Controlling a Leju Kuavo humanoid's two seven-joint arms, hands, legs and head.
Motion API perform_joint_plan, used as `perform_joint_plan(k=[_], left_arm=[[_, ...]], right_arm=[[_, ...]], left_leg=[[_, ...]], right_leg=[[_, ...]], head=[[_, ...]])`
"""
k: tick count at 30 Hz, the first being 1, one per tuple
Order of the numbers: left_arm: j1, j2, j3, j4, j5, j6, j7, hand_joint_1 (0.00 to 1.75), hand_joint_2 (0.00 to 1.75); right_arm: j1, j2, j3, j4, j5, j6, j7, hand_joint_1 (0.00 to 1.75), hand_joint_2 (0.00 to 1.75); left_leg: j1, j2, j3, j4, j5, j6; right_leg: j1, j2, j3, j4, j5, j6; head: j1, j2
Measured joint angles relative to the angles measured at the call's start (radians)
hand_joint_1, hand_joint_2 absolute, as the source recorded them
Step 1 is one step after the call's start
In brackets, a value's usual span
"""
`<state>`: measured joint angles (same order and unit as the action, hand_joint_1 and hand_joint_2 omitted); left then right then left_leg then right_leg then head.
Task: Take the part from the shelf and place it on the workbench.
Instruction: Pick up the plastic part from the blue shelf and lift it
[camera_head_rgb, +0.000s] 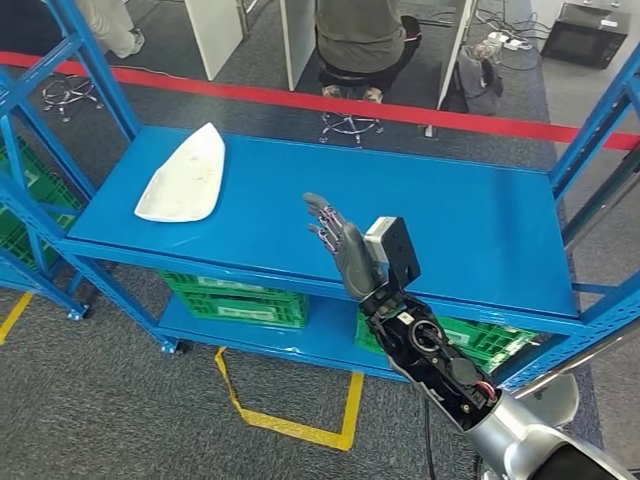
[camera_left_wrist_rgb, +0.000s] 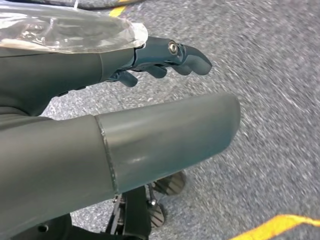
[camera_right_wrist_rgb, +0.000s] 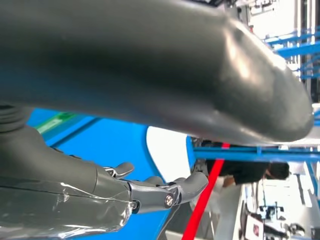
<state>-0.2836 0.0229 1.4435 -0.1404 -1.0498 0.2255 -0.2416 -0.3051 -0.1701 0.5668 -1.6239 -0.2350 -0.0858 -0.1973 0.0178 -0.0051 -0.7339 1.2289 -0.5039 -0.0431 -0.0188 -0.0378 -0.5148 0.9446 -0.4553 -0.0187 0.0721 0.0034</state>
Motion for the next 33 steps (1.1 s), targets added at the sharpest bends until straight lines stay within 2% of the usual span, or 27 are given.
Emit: perform_joint_plan(k=[1,2,3,4,5,7,9,10,11,12,13,14,15,16,17,18,19,21,23,24,26,28,29,30,31,33], left_arm=[[0.0,0.001,0.0,0.0,0.0,0.0,0.0,0.0,0.0],[0.0,0.001,0.0,0.0,0.0,0.0,0.0,0.0,0.0],[-0.001,0.001,0.0,0.0,0.0,0.0,0.0,0.0,0.0],[-0.002,0.001,0.0,0.0,0.0,0.0,0.0,0.0,0.0],[-0.003,0.001,0.0,0.0,0.001,0.0,0.0,0.0,0.0],[-0.001,0.001,0.0,0.0,0.001,-0.001,0.0,0.0,0.0],[0.0,0.001,0.001,0.0,0.0,-0.003,0.001,0.0,0.0],[-0.001,0.001,0.001,0.0,0.0,-0.006,0.003,0.0,0.0],[-0.001,0.001,0.001,0.0,0.0,-0.008,0.004,0.0,0.0],[-0.002,0.001,0.002,0.0,0.0,-0.012,0.006,0.0,0.0],[-0.002,0.001,0.002,0.0,0.0,-0.016,0.008,0.0,0.0],[-0.001,0.001,0.003,0.0,0.0,-0.02,0.008,0.0,0.0],[-0.001,0.001,0.003,0.0,0.0,-0.025,0.009,0.0,0.0],[-0.001,0.001,0.004,0.0,0.0,-0.029,0.01,0.0,0.0],[-0.001,0.001,0.004,0.0,0.0,-0.034,0.011,0.0,0.0],[-0.001,0.0,0.004,0.0,0.0,-0.038,0.011,0.0,0.0],[-0.002,-0.001,0.004,0.0,0.0,-0.041,0.012,0.0,0.0],[-0.002,-0.001,0.005,0.0,-0.001,-0.043,0.015,0.0,0.0],[-0.002,0.001,0.005,0.0,-0.001,-0.044,0.018,0.0,0.0],[-0.002,0.001,0.005,0.0,-0.002,-0.044,0.018,0.0,0.0],[-0.003,0.002,0.005,0.0,-0.003,-0.045,0.019,0.0,0.0],[-0.003,0.002,0.005,0.0,-0.004,-0.045,0.018,0.0,0.0],[-0.002,0.002,0.005,0.0,-0.004,-0.045,0.019,0.0,0.0],[-0.002,0.002,0.005,0.0,-0.004,-0.045,0.019,0.0,0.0],[-0.002,0.002,0.005,0.0,-0.004,-0.045,0.019,0.0,0.0],[-0.003,0.003,0.005,0.0,-0.004,-0.045,0.019,0.0,0.0]], right_arm=[[0.0,0.0,0.0,0.0,0.0,0.0,0.0,0.0,0.0],[-0.001,0.0,0.0,0.0,0.0,0.0,0.0,0.0,0.0],[-0.002,0.0,-0.001,0.0,0.0,0.0,0.0,0.0,0.0],[-0.004,0.0,-0.002,0.0,0.0,0.0,0.0,0.0,0.0],[-0.005,0.0,-0.004,0.0,0.0,0.0,0.0,0.0,0.0],[-0.006,0.0,-0.008,0.0,0.0,-0.001,0.002,0.0,0.0],[-0.006,-0.001,-0.013,0.0,0.003,-0.008,0.008,0.0,0.0],[-0.006,-0.001,-0.016,-0.001,0.006,-0.014,0.012,0.0,0.0],[-0.005,-0.001,-0.019,-0.001,0.009,-0.021,0.018,0.0,0.0],[-0.002,-0.002,-0.021,-0.001,0.012,-0.029,0.023,0.0,0.0],[0.002,-0.004,-0.023,-0.001,0.013,-0.036,0.028,0.0,0.0],[0.006,-0.006,-0.026,-0.001,0.014,-0.044,0.031,0.0,0.0],[0.01,-0.008,-0.029,-0.001,0.014,-0.05,0.033,0.0,0.0],[0.011,-0.009,-0.033,-0.001,0.014,-0.056,0.035,0.0,0.0],[0.012,-0.01,-0.037,-0.002,0.015,-0.06,0.035,0.0,0.0],[0.011,-0.011,-0.041,-0.002,0.015,-0.063,0.036,0.0,0.0],[0.011,-0.012,-0.044,-0.004,0.016,-0.065,0.037,0.0,0.0],[0.013,-0.012,-0.048,-0.007,0.017,-0.069,0.038,0.0,0.0],[0.014,-0.012,-0.051,-0.011,0.018,-0.072,0.039,0.0,0.0],[0.014,-0.012,-0.054,-0.012,0.019,-0.073,0.039,0.0,0.0],[0.014,-0.013,-0.058,-0.016,0.019,-0.073,0.039,0.0,0.0],[0.016,-0.013,-0.06,-0.017,0.019,-0.073,0.039,0.0,0.0],[0.018,-0.013,-0.06,-0.018,0.019,-0.073,0.039,0.0,0.0],[0.02,-0.013,-0.06,-0.018,0.019,-0.073,0.039,0.0,0.0],[0.021,-0.013,-0.06,-0.018,0.019,-0.073,0.039,0.0,0.0],[0.021,-0.013,-0.062,-0.018,0.019,-0.073,0.039,0.0,0.0]], left_leg=[[0.002,0.008,0.032,-0.067,0.037,-0.001],[0.002,0.026,0.074,-0.148,0.072,0.0],[0.0,0.041,0.109,-0.218,0.097,0.003],[-0.002,0.051,0.131,-0.261,0.109,0.009],[-0.006,0.054,0.14,-0.279,0.11,0.015],[-0.008,0.036,0.14,-0.281,0.108,0.029],[-0.006,0.025,0.143,-0.285,0.108,0.042],[-0.005,0.021,0.146,-0.287,0.109,0.048],[-0.005,0.016,0.147,-0.287,0.108,0.052],[-0.006,0.011,0.148,-0.287,0.106,0.056],[-0.008,0.006,0.149,-0.287,0.105,0.057],[-0.009,0.001,0.15,-0.287,0.104,0.059],[-0.01,-0.006,0.153,-0.286,0.103,0.059],[-0.011,-0.011,0.158,-0.286,0.101,0.058],[-0.011,-0.016,0.162,-0.286,0.098,0.056],[-0.013,-0.019,0.165,-0.285,0.096,0.053],[-0.014,-0.021,0.164,-0.284,0.094,0.05],[-0.014,-0.023,0.16,-0.283,0.095,0.041],[-0.013,-0.022,0.158,-0.279,0.092,0.03],[-0.013,-0.019,0.151,-0.262,0.081,0.025],[-0.01,-0.011,0.101,-0.161,0.031,0.014],[-0.007,-0.006,0.02,-0.015,-0.022,0.006],[-0.005,-0.004,-0.007,0.026,-0.028,0.004],[-0.004,-0.004,-0.014,0.027,-0.013,0.002],[-0.002,-0.002,0.004,-0.017,0.02,0.002],[-0.001,0.004,0.078,-0.169,0.092,0.005]], right_leg=[[-0.001,-0.01,0.003,0.0,-0.003,0.003],[-0.001,-0.018,0.006,0.0,-0.006,0.007],[0.002,-0.025,0.008,0.002,-0.01,0.013],[0.004,-0.032,0.01,0.003,-0.014,0.019],[0.008,-0.038,0.011,0.003,-0.017,0.024],[0.009,-0.051,0.016,0.001,-0.023,0.035],[0.004,-0.029,0.005,0.034,-0.051,0.045],[0.002,-0.009,-0.017,0.083,-0.079,0.048],[0.0,0.014,-0.05,0.153,-0.113,0.049],[0.0,0.027,-0.088,0.23,-0.145,0.049],[0.0,0.032,-0.121,0.292,-0.162,0.049],[0.0,0.034,-0.139,0.321,-0.162,0.048],[0.001,0.035,-0.138,0.305,-0.138,0.045],[0.001,0.035,-0.116,0.25,-0.099,0.042],[0.001,0.038,-0.085,0.172,-0.055,0.037],[0.003,0.041,-0.055,0.1,-0.023,0.032],[0.005,0.045,-0.032,0.049,-0.005,0.028],[0.01,0.049,-0.016,0.016,-0.004,0.023],[0.007,0.048,-0.009,0.008,-0.001,0.015],[0.004,0.047,-0.005,0.004,0.001,0.011],[0.001,0.044,0.001,-0.002,0.003,0.004],[0.001,0.041,0.002,-0.002,0.0,-0.001],[0.001,0.04,0.003,-0.002,-0.002,-0.001],[0.0,0.039,0.005,-0.002,-0.005,-0.001],[0.0,0.039,0.009,-0.002,-0.008,0.002],[0.001,0.04,0.018,-0.001,-0.018,0.01]], head=[[0.0,0.0],[-0.001,0.0],[-0.003,0.0],[-0.002,0.0],[0.001,0.0],[0.007,0.0],[0.011,0.0],[0.014,0.0],[0.018,0.0],[0.02,0.0],[0.022,0.0],[0.022,0.0],[0.023,0.0],[0.024,0.0],[0.026,0.0],[0.026,0.0],[0.025,0.0],[0.022,0.0],[0.021,0.0],[0.019,0.0],[0.012,0.0],[0.006,0.0],[0.006,0.0],[0.006,0.0],[0.005,0.0],[0.003,0.0]])
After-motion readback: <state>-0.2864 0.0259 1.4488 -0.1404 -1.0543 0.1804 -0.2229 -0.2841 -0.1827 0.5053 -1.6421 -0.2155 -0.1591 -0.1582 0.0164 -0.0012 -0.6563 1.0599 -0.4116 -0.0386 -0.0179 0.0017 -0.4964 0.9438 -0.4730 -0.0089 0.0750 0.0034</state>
